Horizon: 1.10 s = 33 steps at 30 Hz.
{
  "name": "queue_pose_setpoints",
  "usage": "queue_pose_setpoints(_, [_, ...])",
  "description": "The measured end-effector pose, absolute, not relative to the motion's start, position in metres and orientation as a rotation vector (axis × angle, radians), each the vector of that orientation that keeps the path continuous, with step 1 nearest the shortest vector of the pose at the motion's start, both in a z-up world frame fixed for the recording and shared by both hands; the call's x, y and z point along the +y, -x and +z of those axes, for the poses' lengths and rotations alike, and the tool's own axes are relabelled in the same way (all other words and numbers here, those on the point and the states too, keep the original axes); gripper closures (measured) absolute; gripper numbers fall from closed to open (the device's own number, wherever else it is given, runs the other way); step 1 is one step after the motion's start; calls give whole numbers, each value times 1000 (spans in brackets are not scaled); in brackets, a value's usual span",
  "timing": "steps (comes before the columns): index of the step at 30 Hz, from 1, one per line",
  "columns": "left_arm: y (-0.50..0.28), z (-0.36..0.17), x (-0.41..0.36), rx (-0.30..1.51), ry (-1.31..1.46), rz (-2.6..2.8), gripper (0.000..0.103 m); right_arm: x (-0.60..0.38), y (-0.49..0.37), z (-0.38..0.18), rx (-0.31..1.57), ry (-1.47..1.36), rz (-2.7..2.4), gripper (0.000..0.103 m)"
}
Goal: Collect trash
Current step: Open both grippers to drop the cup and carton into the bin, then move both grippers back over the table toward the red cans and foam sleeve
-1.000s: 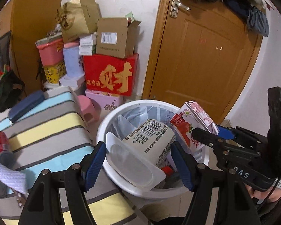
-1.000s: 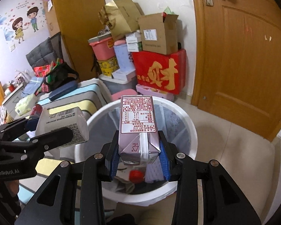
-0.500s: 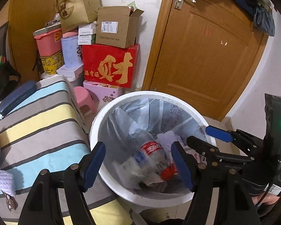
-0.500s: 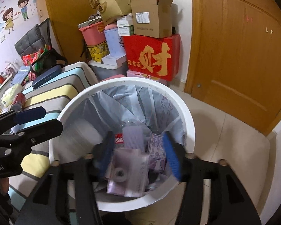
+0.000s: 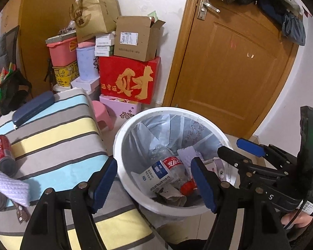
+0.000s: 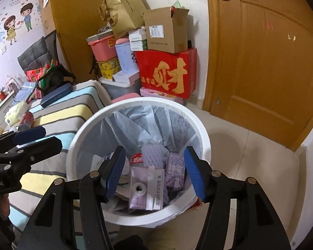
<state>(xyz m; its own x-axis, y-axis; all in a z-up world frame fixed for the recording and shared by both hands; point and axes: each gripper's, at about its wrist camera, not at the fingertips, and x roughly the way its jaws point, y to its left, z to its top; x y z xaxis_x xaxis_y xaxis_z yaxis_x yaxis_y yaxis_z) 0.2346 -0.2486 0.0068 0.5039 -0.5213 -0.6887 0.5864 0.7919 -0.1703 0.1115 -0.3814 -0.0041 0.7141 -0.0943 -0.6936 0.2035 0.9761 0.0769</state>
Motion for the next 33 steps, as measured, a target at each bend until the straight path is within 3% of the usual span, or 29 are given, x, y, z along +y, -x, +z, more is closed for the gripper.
queue_pose_setpoints(33, [-188, 39, -75, 693, 65, -412, 30, -274, -101, 27, 629, -51, 29, 43])
